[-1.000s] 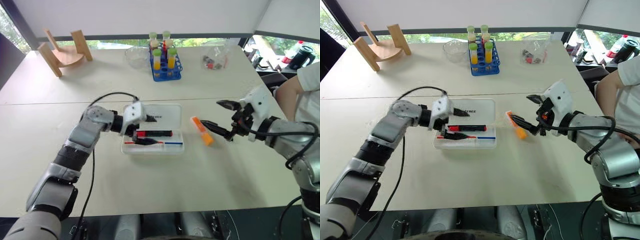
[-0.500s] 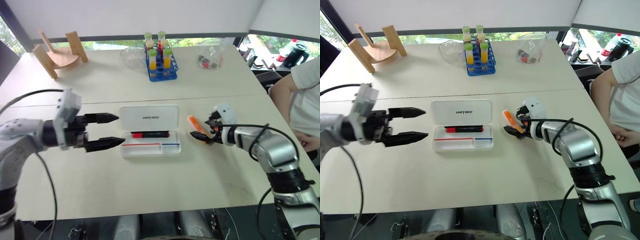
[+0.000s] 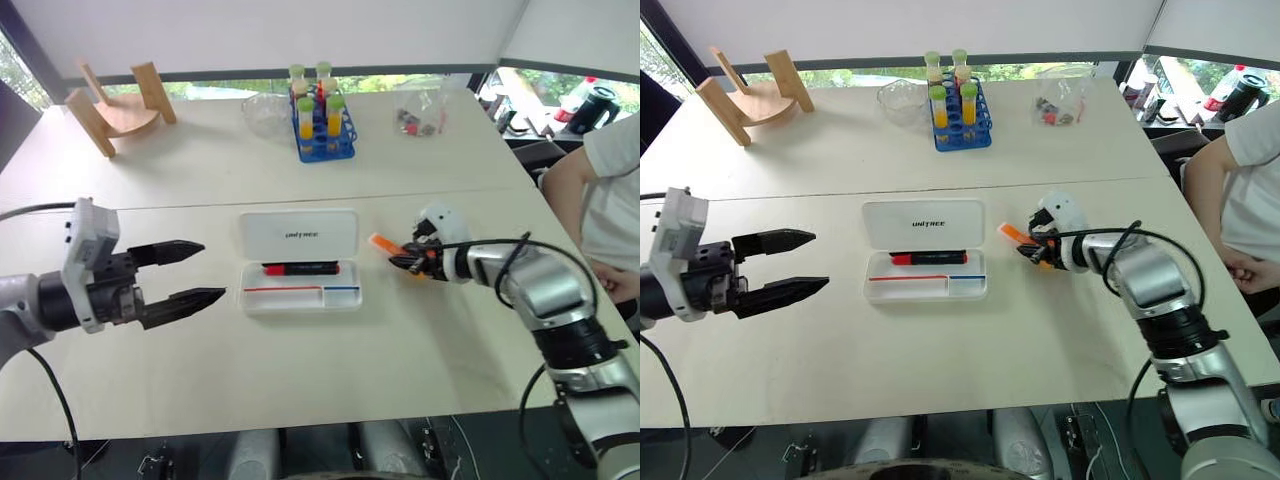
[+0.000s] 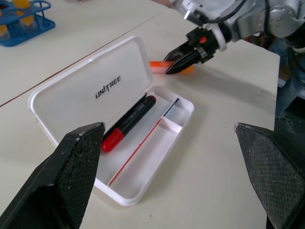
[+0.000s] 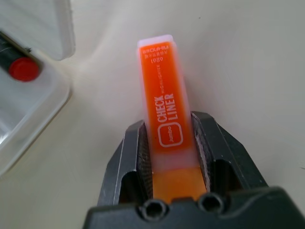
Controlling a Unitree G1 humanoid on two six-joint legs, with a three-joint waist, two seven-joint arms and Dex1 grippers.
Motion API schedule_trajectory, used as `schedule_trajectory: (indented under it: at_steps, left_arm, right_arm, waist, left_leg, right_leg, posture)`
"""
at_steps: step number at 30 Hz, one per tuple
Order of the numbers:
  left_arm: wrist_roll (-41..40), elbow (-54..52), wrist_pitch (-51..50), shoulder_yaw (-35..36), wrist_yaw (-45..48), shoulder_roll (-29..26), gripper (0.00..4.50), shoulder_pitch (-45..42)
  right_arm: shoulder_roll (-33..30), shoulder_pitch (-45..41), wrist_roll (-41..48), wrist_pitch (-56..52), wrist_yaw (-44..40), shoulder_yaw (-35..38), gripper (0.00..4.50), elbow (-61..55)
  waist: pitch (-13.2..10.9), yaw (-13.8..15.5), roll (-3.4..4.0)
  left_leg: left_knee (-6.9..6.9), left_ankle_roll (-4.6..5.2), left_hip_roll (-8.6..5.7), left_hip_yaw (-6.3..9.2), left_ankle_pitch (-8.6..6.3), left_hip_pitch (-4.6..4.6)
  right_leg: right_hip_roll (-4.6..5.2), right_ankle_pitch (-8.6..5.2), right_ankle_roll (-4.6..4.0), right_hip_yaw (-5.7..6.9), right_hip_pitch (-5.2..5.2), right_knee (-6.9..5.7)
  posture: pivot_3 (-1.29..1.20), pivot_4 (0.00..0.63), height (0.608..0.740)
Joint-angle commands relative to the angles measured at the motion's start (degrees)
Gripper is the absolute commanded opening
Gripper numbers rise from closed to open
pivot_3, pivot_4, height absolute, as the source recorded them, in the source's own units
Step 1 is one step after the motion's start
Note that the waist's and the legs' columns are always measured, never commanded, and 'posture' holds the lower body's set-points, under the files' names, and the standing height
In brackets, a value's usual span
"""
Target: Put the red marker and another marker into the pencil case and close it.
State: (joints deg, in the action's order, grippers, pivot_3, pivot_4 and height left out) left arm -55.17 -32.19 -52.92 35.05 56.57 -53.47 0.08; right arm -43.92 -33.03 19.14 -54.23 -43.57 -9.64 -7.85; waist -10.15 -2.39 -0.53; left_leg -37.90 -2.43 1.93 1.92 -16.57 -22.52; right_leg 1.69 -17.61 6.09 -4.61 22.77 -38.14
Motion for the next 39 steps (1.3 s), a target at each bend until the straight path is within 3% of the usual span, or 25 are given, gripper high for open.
schedule_trajectory:
  at_steps: [1, 4, 8, 15, 25, 32, 35, 39]
  left_arm:
    - [-0.9, -0.2, 1.3, 2.7, 0.0, -1.5, 4.50, 0.5]
    - [-0.7, 0.7, 2.0, 1.8, -0.1, -1.8, 4.50, 0.2]
    - [-0.7, 1.9, 2.7, 0.3, -0.5, -2.1, 4.50, -1.2]
    - [-1.4, -0.2, 2.9, 1.8, -1.1, -1.9, 4.50, 1.5]
    - [-4.3, -3.8, 3.0, 4.1, -4.4, -0.8, 4.50, 5.7]
    - [-4.6, -3.7, 4.0, 2.9, -5.7, -0.7, 4.50, 5.7]
    - [-4.6, -3.6, 4.5, 2.4, -6.0, -0.6, 4.50, 5.6]
    - [-4.2, -3.0, 5.4, 0.9, -6.0, -0.5, 4.50, 5.0]
  right_arm:
    - [-6.0, -2.2, 7.1, 0.9, -11.2, 2.9, 0.81, -13.1]
    - [-5.5, -2.6, 10.0, 1.8, -14.8, 0.8, 0.81, -17.4]
    - [1.8, -5.5, 7.8, 4.4, -14.1, -6.0, 0.81, -15.9]
    - [17.1, -11.2, -1.7, 12.2, -12.8, -20.4, 0.81, -0.9]
    - [22.6, -12.9, -7.7, 16.8, -14.0, -23.7, 0.81, 6.4]
    - [22.8, -13.9, -8.2, 15.5, -15.8, -21.7, 4.30, 5.1]
    - [21.4, -14.6, -6.5, 12.3, -15.1, -17.3, 4.45, 2.1]
    - [15.2, -14.8, -1.3, 2.5, -11.6, -3.1, 4.45, -3.3]
  waist:
    - [-0.1, 0.0, 0.13]
    - [0.0, -0.3, 0.01]
    - [-0.1, -0.5, 0.04]
    - [-0.1, -0.3, 0.02]
    - [-0.1, -0.2, -0.01]
    - [-0.1, -0.2, -0.01]
    - [-0.1, -0.2, 0.00]
    - [-0.1, 0.2, 0.01]
  left_leg:
    - [0.01, 0.00, 0.00, 0.00, 0.00, 0.00]
    - [0.11, 0.01, 0.07, 0.06, -0.01, 0.07]
    - [0.12, 0.01, 0.09, -0.01, -0.01, 0.10]
    - [0.11, -0.01, 0.08, 0.00, 0.00, 0.07]
    - [0.15, -0.10, 0.02, -0.02, 0.04, -0.07]
    - [0.18, -0.10, 0.02, -0.02, 0.04, -0.07]
    - [0.18, -0.10, 0.03, -0.02, 0.04, -0.07]
    - [0.19, -0.10, -0.03, 0.00, 0.04, -0.11]
  right_leg:
    - [0.00, 0.00, 0.00, 0.00, 0.00, 0.01]
    - [-0.09, -0.06, -0.09, 0.06, -0.02, 0.03]
    - [-0.11, -0.05, -0.11, 0.02, 0.00, -0.01]
    - [-0.08, -0.05, -0.12, 0.03, 0.05, -0.01]
    - [0.08, -0.03, -0.11, 0.05, 0.23, -0.02]
    - [0.05, -0.04, -0.11, 0.05, 0.23, -0.02]
    - [0.05, -0.04, -0.11, 0.05, 0.24, -0.02]
    - [0.12, -0.04, -0.12, 0.06, 0.23, 0.00]
  posture:
    - [0.00, 0.150, 0.740]
    - [0.00, 0.150, 0.740]
    - [0.00, 0.150, 0.740]
    - [0.00, 0.150, 0.740]
    - [0.00, 0.150, 0.740]
    - [0.00, 0.150, 0.740]
    - [0.00, 0.150, 0.740]
    - [0.00, 0.150, 0.740]
